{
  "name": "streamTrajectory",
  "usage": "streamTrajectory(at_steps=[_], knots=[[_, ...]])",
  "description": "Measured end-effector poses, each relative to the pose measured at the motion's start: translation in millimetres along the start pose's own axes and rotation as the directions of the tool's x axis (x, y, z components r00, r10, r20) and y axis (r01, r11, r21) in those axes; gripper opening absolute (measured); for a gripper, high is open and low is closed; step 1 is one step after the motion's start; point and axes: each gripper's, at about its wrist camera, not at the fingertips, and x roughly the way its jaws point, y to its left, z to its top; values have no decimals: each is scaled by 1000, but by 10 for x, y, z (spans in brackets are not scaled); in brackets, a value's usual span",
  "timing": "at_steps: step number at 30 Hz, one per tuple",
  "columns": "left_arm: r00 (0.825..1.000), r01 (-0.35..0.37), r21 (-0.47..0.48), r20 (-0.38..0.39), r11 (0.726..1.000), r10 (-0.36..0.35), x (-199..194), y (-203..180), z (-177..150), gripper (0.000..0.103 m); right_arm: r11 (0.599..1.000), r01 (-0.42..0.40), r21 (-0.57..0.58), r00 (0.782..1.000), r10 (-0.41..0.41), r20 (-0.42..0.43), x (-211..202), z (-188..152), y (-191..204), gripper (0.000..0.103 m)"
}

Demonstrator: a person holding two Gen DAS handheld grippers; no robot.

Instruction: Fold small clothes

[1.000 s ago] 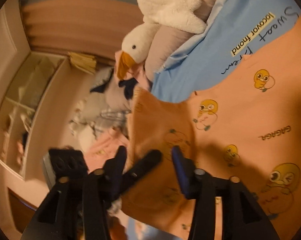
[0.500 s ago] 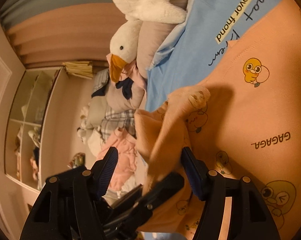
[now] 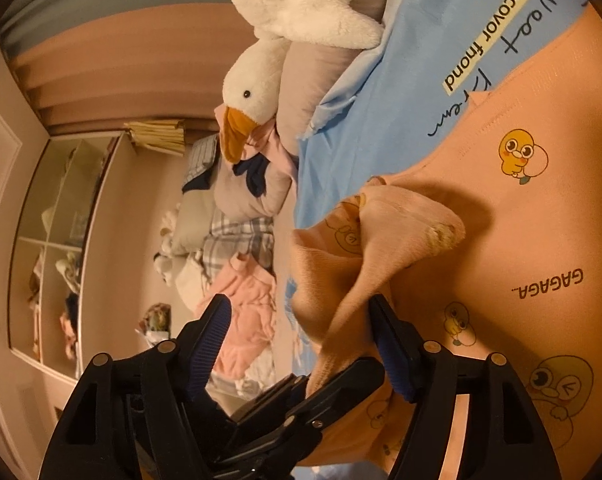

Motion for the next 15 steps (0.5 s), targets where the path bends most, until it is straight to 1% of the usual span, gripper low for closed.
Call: streamTrajectory(at_steps=[2,4,5,6,7,8,10,13,15], knots=[[1000,-15,15,3,1000,15,6,-26,-10,16,999,39,-6,999,-39,-10,30,5,9,73],[1000,-27,29,7,999,27,10,-47,-22,16,993,116,-25,993,-116,-23,83,7,19,73],[999,-35,38,9,999,34,10,-61,-29,16,990,140,-32,990,-141,-26,106,8,15,73],[999,-39,44,11,998,38,13,-63,-36,17,988,149,-32,988,-150,-30,121,11,-3,63],[999,-45,49,14,998,45,12,-65,-40,19,987,161,-28,986,-162,-41,145,19,-23,47],[999,-44,53,12,998,43,14,-64,-46,20,982,185,-28,981,-186,-49,165,27,-46,41],[1000,-31,47,5,998,31,17,-51,-58,21,973,229,-34,972,-231,-42,173,32,-82,24],[1000,-11,33,-1,999,11,-20,-25,-71,28,961,270,-57,962,-271,-17,130,40,-95,14],[1000,17,9,11,1000,-17,-117,13,-80,35,950,300,-91,954,-300,4,102,33,-56,13]])
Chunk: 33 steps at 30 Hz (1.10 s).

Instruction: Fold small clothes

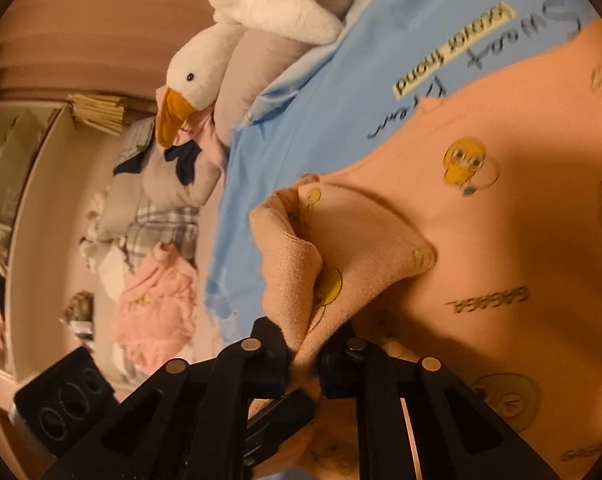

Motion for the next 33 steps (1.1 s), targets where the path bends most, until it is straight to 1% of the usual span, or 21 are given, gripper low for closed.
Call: streamTrajectory(at_steps=[1,3,5,6,8,11,14,18,20,23,25,28,30,32,33], knots=[[1000,21,-17,14,1000,-21,-81,36,-3,37,1000,7,-20,1000,-7,3,-21,3,20,13],[999,37,-43,39,998,-36,-212,87,-4,50,998,30,-55,1000,-30,5,-64,8,48,13],[997,43,-69,68,997,-38,-349,171,-3,56,994,56,-96,998,-55,15,-109,4,92,12],[996,31,-80,81,996,-25,-407,221,1,58,989,69,-129,997,-66,25,-160,0,126,12],[996,7,-101,85,995,1,-465,314,8,59,982,85,-167,996,-79,42,-247,-14,173,12],[997,2,-141,73,990,8,-479,418,-42,59,967,116,-227,992,-102,72,-450,-29,238,12],[998,1,-159,57,987,8,-439,446,-101,60,954,144,-262,988,-123,96,-646,-19,257,12],[999,7,-143,32,990,-2,-338,367,-151,60,933,206,-295,977,-181,111,-840,49,229,12],[1000,9,-131,23,991,-7,-300,320,-159,60,907,263,-329,964,-237,117,-891,98,202,12],[1000,18,-110,10,994,-17,-228,220,-147,60,870,320,-374,947,-294,126,-921,149,182,12],[1000,20,-98,6,995,-19,-188,180,-146,60,835,341,-432,940,-310,143,-934,143,230,12],[1000,26,-88,-3,996,-26,-103,106,-118,60,756,369,-540,928,-326,178,-940,87,365,12],[999,36,-85,-5,996,-37,-40,46,-97,60,689,409,-598,910,-353,215,-899,64,406,12],[999,52,-81,-8,995,-53,32,-25,-68,60,697,415,-585,907,-366,208,-868,138,323,12],[998,57,-79,-11,995,-58,59,-58,-58,60,691,429,-581,900,-382,210,-844,174,269,12]])
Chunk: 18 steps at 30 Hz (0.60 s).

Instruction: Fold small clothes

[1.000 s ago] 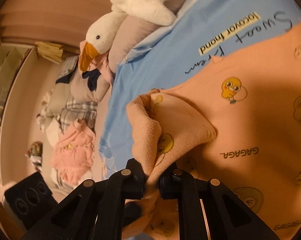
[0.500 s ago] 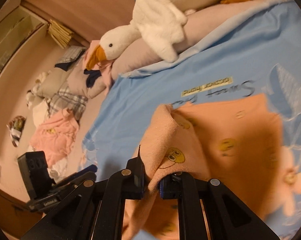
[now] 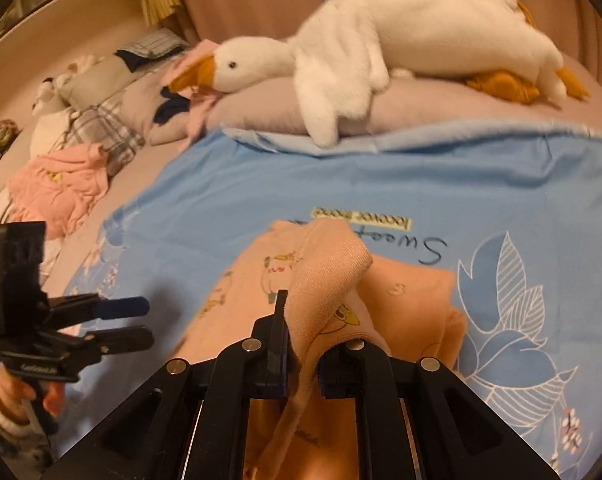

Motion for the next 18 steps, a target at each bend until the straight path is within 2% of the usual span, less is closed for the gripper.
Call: streamTrajectory(at_steps=[4,6,10,13,16,18], knots=[[999,24,33,-22,999,-23,141,-154,5,60,999,4,52,1000,-3,-30,142,-43,-205,12],[999,25,60,-35,998,-23,213,-222,-6,60,993,-11,116,999,15,-28,168,-125,-338,12],[998,33,98,-57,995,-27,336,-293,-40,60,975,-59,212,998,55,24,80,-321,-527,12],[997,12,125,-77,992,-3,443,-327,-58,61,961,-100,257,995,91,47,69,-416,-613,12],[996,1,126,-89,992,10,513,-325,-51,61,920,-162,358,987,147,68,153,-410,-740,18],[996,-4,130,-93,991,16,525,-326,-46,61,899,-196,390,978,153,139,128,-338,-793,18]])
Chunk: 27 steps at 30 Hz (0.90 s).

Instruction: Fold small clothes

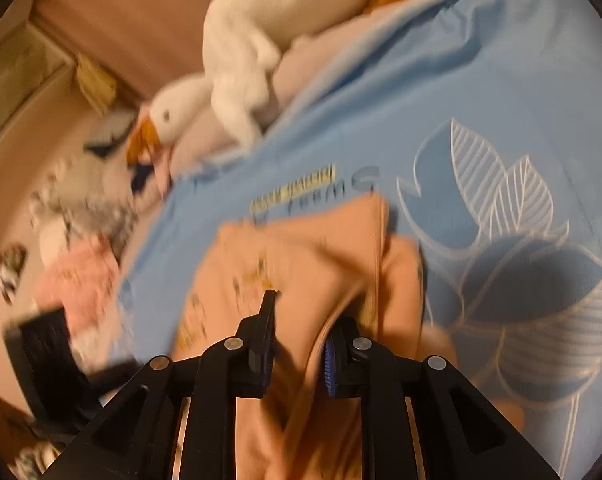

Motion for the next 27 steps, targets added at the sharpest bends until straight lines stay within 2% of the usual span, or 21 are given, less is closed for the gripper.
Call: streamTrajectory(at_steps=[3,5,9,11,12,15,19,21,25,27], knots=[[1000,-8,15,-7,1000,8,7,-16,0,62,997,-75,20,994,73,80,-109,110,56,18],[1000,-9,19,-8,1000,9,16,-24,3,62,998,-62,25,987,57,153,-238,164,63,18],[1000,-6,18,-9,1000,7,39,-35,11,67,994,90,57,970,-101,219,-488,219,-29,18],[1000,-11,16,-9,1000,11,49,-36,7,68,982,184,37,952,-188,243,-632,187,-5,18],[1000,-12,13,-8,1000,12,53,-39,10,68,979,205,13,948,-202,245,-671,167,26,18],[1000,-18,10,-8,1000,18,55,-39,11,69,964,225,-142,965,-200,166,-615,8,331,18],[999,-36,11,-11,999,36,71,-40,14,69,910,232,-343,972,-233,38,-279,-340,735,18],[999,-45,20,-15,999,45,84,-44,15,69,897,232,-376,969,-248,5,-199,-433,736,18],[997,-71,37,-31,997,72,137,-24,1,71,863,305,-404,933,-355,-54,9,-516,608,18],[997,-64,24,-34,998,65,151,15,-2,72,867,303,-396,933,-354,-61,6,-469,597,18]])
